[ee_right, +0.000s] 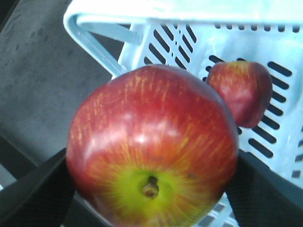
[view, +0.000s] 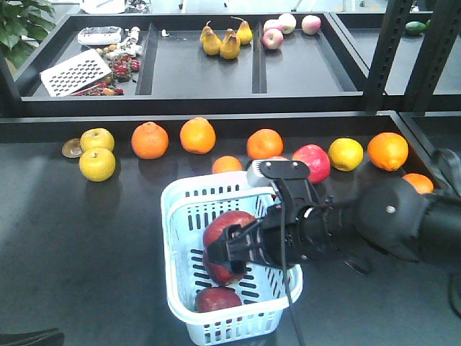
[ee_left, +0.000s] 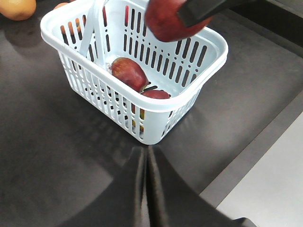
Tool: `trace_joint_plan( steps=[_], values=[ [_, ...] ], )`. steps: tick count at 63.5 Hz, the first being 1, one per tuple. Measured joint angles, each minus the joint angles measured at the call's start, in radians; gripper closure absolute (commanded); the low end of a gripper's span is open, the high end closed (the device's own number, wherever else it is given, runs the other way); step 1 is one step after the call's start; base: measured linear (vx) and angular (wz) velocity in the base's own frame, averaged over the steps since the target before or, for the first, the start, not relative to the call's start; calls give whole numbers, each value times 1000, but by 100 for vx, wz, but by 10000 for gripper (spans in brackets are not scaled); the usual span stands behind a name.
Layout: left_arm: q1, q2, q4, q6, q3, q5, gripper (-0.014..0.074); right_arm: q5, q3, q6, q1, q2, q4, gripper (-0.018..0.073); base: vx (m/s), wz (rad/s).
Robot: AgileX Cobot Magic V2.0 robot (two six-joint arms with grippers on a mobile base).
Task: Pick three apples into basket with both arms
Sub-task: 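Lower the held apple into the basket and open the right gripper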
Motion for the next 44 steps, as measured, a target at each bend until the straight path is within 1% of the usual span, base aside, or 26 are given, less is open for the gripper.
trace_joint_plan(
  steps=[4, 11, 14, 18, 28, 35, 39, 44],
  values=[
    [0, 0, 0, 0, 0, 0, 603, 2, -13, -1, 0, 16, 0, 13, 0, 0],
    [0, 0, 0, 0, 0, 0, 603, 3, -22, -2, 0, 34, 8, -107, 0, 0],
    [0, 0, 0, 0, 0, 0, 603, 0, -22, -2, 0, 36, 11, -134, 0, 0],
    [0, 0, 0, 0, 0, 0, 603, -7, -23, -2, 0, 36, 16, -142, 0, 0],
    [0, 0, 0, 0, 0, 0, 603, -33, -27, -5, 0, 36, 20, -116, 0, 0],
    [0, 0, 0, 0, 0, 0, 603, -32, -27, -5, 0, 36, 22, -56, 0, 0],
    [0, 0, 0, 0, 0, 0, 603, -20, -27, -5, 0, 36, 22, 10, 0, 0],
    [0, 0, 0, 0, 0, 0, 603, 11, -27, -6, 0, 36, 20, 141, 0, 0]
  ],
)
